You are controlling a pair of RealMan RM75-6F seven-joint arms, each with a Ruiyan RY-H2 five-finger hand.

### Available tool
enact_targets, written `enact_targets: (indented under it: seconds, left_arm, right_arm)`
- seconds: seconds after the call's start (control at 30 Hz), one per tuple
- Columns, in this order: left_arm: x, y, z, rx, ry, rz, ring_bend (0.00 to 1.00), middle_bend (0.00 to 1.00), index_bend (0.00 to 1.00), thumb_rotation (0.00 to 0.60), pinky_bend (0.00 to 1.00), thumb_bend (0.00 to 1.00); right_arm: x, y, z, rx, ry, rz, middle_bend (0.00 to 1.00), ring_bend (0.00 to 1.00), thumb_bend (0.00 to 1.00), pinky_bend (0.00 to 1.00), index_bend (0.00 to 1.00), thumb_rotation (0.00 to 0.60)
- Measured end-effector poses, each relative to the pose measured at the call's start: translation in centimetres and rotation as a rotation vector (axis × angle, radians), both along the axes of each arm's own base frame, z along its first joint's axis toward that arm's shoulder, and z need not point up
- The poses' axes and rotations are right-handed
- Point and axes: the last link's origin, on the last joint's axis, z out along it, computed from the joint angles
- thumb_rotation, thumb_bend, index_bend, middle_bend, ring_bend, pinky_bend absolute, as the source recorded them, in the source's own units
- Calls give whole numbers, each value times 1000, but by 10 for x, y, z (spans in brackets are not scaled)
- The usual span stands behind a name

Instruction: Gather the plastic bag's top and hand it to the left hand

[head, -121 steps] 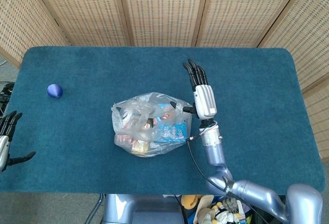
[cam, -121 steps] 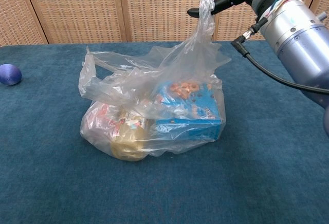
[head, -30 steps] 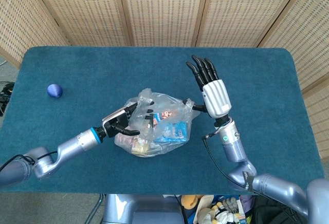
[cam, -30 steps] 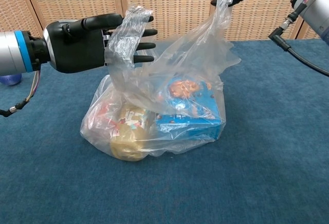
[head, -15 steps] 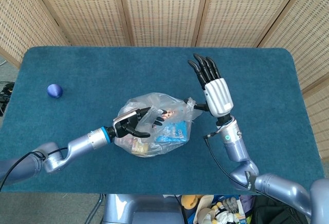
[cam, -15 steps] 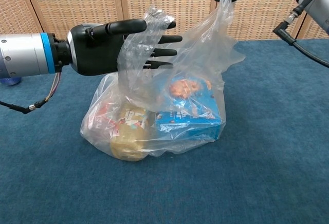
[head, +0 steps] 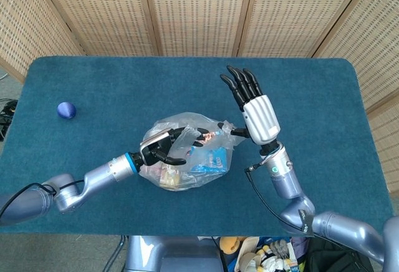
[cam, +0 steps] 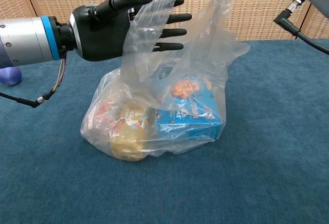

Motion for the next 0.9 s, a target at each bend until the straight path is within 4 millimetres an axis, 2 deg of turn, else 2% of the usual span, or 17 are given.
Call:
enact_targets:
  seconds: [0.17, 0.33, 0.6, 0.9]
  left_arm:
    - [7, 0, -3, 3, 9, -9, 112, 124, 252, 507, 98, 186]
    - [10, -1, -14, 3, 56, -19, 85, 100, 173, 482, 73, 186]
    - [21, -3, -25, 10, 50, -17, 69, 84, 158, 438, 54, 186]
    - [33, -10, -28, 10, 16, -33, 88, 85, 182, 441, 50, 185]
  right_arm:
    - [5, 1, 1, -2, 10, 8, 0, 0, 0, 0, 2, 600]
    - [4, -1, 2, 4, 2, -6, 0, 0, 0, 0, 2, 600]
    - [9, 0, 6, 7, -12, 12, 0, 0, 0, 0, 2, 600]
    - [13, 2, 7, 14, -13, 20, 0, 0, 0, 0, 2, 600]
